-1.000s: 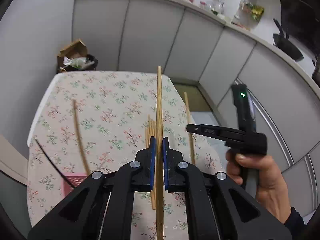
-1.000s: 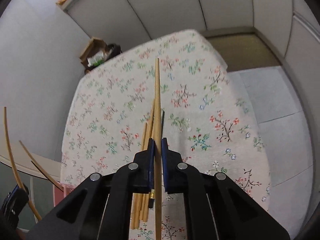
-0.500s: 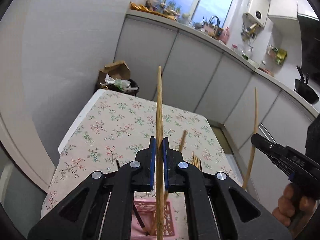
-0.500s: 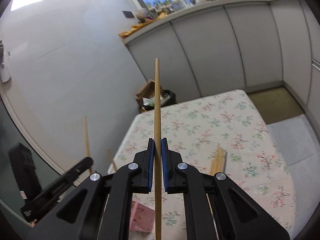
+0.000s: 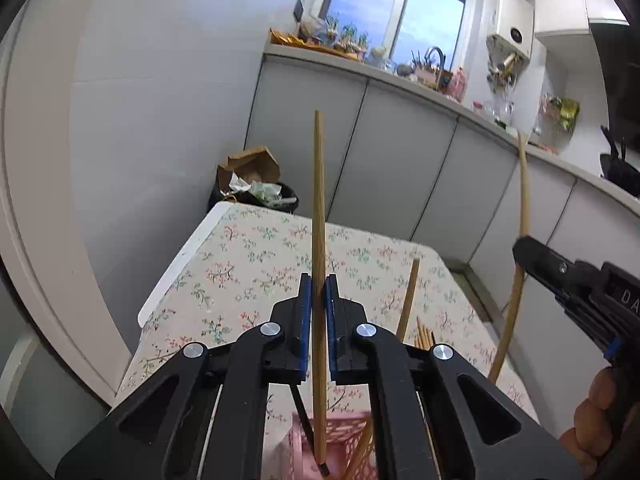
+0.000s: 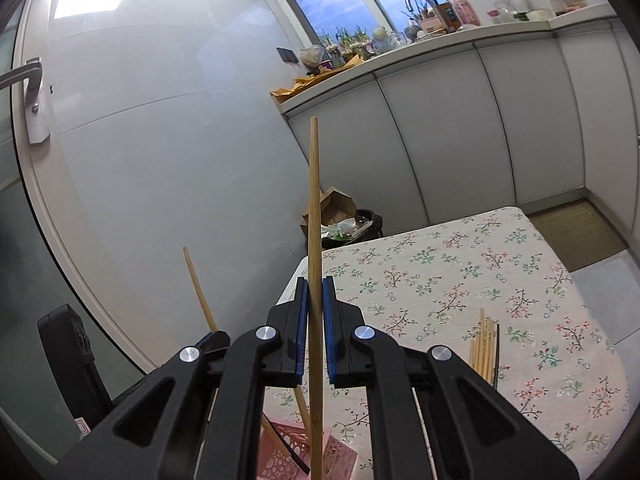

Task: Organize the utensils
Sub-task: 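Release the chopstick into the pink holder with the left tool while the right tool does too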

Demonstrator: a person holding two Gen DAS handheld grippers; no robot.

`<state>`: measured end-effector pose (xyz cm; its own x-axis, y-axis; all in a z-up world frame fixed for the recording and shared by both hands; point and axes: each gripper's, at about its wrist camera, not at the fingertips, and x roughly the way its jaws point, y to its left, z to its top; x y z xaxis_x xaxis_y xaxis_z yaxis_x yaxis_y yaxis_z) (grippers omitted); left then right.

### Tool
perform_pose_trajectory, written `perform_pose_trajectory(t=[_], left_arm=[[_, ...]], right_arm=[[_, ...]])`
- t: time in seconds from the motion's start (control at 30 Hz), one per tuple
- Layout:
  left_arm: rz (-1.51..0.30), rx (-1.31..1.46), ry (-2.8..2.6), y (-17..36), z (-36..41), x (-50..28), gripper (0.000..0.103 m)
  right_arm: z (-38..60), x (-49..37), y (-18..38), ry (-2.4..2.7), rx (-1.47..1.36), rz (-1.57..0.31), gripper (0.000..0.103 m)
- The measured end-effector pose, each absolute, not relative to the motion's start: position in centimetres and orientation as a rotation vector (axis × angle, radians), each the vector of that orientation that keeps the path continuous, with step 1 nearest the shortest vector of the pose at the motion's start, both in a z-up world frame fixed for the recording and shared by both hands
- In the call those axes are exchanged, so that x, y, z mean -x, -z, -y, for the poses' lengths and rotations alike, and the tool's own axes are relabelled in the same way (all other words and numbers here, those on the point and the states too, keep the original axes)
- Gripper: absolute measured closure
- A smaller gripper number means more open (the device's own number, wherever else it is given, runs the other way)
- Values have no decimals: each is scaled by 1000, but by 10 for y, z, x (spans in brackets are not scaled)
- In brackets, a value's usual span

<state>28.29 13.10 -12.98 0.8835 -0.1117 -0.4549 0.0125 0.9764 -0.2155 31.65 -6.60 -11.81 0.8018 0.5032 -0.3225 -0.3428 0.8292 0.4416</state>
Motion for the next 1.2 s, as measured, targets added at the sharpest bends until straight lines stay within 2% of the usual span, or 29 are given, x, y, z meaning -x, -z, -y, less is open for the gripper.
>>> perform_pose_trajectory(t=[0.2,0.27,0.47,0.63,0.77,0.83,0.9,1.1,1.2], left_arm=[[-642,194,84,137,-130,-285,95],[-659,228,64,131,-138,-282,86],[-688,274,31,106,-150,-269,82],[-735,326,26,100,-155,-258,69],[-755,351,16,102,-160,-260,67],[-757,362,15,102,-161,-260,67],[-759,370,23,100,-161,-259,67],[-717,325,50,83,-147,-249,67],[-684,252,71,72,-125,-242,61]], right_arm=[[46,-307,127,-478,-331,-418,95],[39,-303,128,-496,-321,-411,95],[24,-300,133,-510,-282,-398,95],[15,-301,142,-502,-267,-392,95],[5,-300,149,-502,-230,-412,95],[3,-300,151,-521,-224,-451,91],[3,-300,151,-535,-214,-491,77],[52,-302,121,-465,-325,-481,76],[91,-310,105,-405,-392,-499,76]])
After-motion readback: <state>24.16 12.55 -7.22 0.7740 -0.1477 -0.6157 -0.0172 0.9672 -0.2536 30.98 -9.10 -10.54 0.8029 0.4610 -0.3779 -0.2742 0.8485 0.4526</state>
